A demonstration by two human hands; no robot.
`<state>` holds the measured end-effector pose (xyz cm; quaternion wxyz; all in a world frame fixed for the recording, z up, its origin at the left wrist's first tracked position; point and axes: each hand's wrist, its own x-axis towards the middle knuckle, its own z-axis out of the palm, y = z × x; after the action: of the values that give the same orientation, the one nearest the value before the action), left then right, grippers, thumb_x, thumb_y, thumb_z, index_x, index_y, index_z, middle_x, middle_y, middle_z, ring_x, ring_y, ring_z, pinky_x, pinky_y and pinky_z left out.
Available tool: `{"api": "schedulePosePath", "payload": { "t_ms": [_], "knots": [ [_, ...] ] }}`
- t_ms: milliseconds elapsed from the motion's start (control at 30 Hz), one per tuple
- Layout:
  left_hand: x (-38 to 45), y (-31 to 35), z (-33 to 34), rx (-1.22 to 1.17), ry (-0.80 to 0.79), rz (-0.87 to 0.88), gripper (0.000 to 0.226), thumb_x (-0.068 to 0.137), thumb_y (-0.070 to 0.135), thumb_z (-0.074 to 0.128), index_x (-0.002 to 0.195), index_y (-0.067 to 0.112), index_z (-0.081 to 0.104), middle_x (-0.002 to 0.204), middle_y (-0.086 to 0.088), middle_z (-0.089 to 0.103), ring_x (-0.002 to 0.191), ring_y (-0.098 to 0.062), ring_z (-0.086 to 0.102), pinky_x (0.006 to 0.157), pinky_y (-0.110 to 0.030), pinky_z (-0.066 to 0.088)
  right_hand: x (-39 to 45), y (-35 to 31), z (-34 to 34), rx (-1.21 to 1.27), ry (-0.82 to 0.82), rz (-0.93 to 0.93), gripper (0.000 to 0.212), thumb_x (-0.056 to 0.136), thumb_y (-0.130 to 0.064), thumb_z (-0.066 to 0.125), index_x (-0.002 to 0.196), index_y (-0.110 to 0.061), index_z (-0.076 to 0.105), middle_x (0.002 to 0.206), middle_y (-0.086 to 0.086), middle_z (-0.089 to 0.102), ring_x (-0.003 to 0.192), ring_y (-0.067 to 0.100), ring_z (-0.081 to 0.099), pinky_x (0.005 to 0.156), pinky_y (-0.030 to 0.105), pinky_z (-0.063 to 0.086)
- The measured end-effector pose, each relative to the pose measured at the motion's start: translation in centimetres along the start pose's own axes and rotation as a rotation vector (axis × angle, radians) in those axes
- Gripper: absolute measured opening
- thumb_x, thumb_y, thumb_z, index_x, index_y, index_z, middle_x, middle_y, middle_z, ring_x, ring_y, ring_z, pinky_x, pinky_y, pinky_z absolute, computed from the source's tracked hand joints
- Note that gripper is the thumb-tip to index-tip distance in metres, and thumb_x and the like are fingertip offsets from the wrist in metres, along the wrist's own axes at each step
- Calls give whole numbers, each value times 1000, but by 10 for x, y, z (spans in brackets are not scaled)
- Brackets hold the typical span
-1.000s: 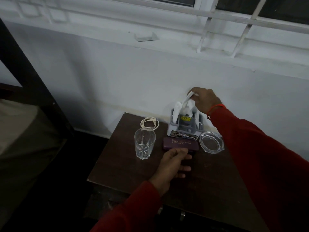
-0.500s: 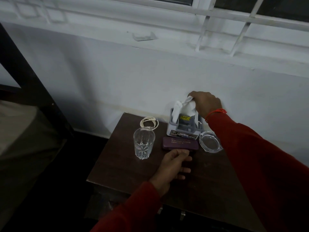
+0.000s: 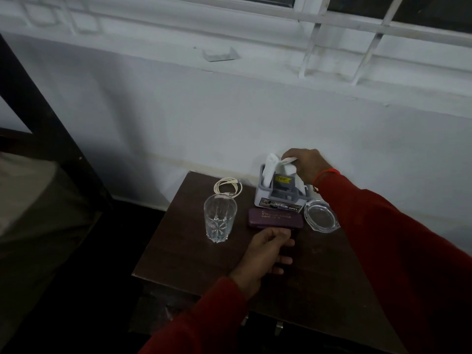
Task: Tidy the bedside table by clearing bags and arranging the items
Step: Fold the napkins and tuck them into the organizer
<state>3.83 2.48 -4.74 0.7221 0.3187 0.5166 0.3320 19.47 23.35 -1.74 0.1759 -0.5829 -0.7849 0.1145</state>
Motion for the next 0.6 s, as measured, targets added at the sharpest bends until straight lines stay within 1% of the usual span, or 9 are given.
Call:
{"api": "schedulePosePath", "payload": {
  "t_ms": [33, 67, 133, 167, 267, 333, 400, 500, 600],
  "knots": [
    [0, 0, 0, 0, -1, -1, 27, 100, 37, 56, 122, 24, 64, 120, 3, 72, 89, -18, 68, 63, -25, 49, -1, -3, 0, 37, 36, -17, 39, 77, 18, 50, 95, -8, 74, 93, 14, 74, 82, 30, 66, 72, 33, 54],
    [0, 0, 0, -2, 0, -1, 27, 100, 36, 56, 122, 23, 64, 120, 2, 72, 89, -18, 68, 63, -25, 49, -2, -7, 0, 77, 78, -22, 39, 77, 18, 49, 95, -5, 74, 95, 14, 74, 84, 27, 66, 76, 31, 52],
    [0, 0, 0, -4, 4, -3, 28, 100, 36, 56, 123, 23, 64, 120, 2, 72, 89, -18, 67, 61, -24, 49, 0, -10, -1, 160, 184, 22, 35, 78, 17, 51, 94, -4, 73, 94, 10, 73, 83, 20, 63, 70, 15, 48],
    [0, 0, 0, -4, 4, -3, 28, 100, 36, 56, 123, 23, 64, 120, 2, 73, 89, -18, 67, 61, -24, 48, 0, -12, -1, 211, 221, 73, 32, 80, 15, 54, 93, -6, 73, 92, 6, 71, 83, 18, 64, 66, 12, 50],
    [1, 0, 0, -7, 5, -5, 28, 99, 37, 56, 123, 23, 64, 121, 3, 72, 89, -18, 67, 62, -24, 49, 5, -9, 4, 319, 186, 189, 30, 84, 13, 53, 92, -8, 73, 93, 5, 68, 89, 24, 67, 72, 25, 60],
    [1, 0, -1, -5, 1, -6, 27, 99, 37, 57, 122, 24, 64, 120, 3, 72, 89, -17, 68, 62, -25, 49, 2, -5, 5, 245, 145, 197, 30, 83, 14, 51, 94, -4, 72, 99, 12, 71, 94, 29, 66, 80, 26, 56],
    [1, 0, -1, -7, 1, -3, 27, 99, 38, 57, 121, 24, 65, 119, 4, 73, 89, -17, 68, 63, -25, 49, -3, 0, 3, 127, 135, 146, 34, 77, 17, 49, 94, -3, 72, 101, 18, 72, 95, 34, 66, 82, 32, 52],
    [1, -1, -1, -9, -2, 3, 27, 99, 38, 57, 122, 24, 64, 120, 4, 73, 90, -18, 68, 63, -25, 49, -9, 8, -4, -23, 65, 149, 41, 72, 12, 48, 91, -15, 71, 95, 20, 71, 86, 37, 65, 78, 41, 56],
    [1, -1, 0, -7, -3, 7, 29, 98, 39, 58, 122, 23, 65, 120, 3, 73, 89, -18, 68, 63, -25, 49, -14, 9, -10, -137, 49, 168, 34, 75, 4, 51, 92, -20, 68, 94, 17, 70, 89, 38, 64, 78, 44, 56]
  ]
}}
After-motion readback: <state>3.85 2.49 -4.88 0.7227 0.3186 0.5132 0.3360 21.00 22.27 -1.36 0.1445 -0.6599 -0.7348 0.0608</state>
